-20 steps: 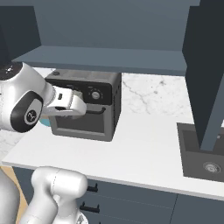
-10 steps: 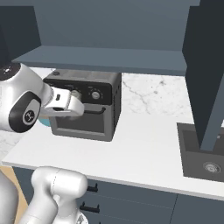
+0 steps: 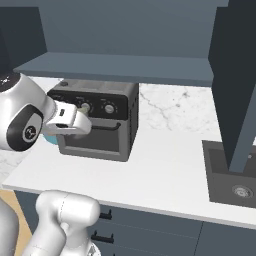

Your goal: Gather all objects into one cabinet and sort the glasses and bowls to opposite sides.

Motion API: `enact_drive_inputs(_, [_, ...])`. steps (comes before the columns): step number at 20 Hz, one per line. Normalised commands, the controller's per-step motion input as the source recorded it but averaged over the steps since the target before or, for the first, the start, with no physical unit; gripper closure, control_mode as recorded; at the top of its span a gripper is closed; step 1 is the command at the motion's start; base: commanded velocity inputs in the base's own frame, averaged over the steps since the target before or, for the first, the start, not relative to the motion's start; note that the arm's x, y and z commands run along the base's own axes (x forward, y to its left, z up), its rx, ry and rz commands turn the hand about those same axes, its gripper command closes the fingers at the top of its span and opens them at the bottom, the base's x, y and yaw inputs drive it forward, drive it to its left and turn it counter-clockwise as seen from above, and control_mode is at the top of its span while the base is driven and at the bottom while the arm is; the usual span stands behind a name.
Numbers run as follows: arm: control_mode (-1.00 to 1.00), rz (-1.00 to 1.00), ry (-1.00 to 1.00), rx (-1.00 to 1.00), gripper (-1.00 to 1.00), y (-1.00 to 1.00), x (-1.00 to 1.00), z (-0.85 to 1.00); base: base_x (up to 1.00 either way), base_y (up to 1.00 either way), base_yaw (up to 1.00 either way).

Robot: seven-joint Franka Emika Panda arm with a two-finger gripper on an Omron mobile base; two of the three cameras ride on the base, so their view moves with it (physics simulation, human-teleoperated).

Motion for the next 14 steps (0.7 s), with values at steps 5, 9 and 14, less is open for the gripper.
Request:
enact_drive_inputs(5, [-1.00, 0.00, 0.04, 0.01, 1.00, 0.13, 0.00, -0.08, 0.00, 0.00, 0.00])
enact_drive_inputs(9, [-1.00, 0.00, 0.05, 0.02, 1.00, 0.18, 0.00, -0.10, 0.00, 0.00, 0.00])
enact_drive_inputs(14, [-1.00, 0.00, 0.04, 0.05, 1.00, 0.17, 0.00, -0.10, 0.00, 0.00, 0.00])
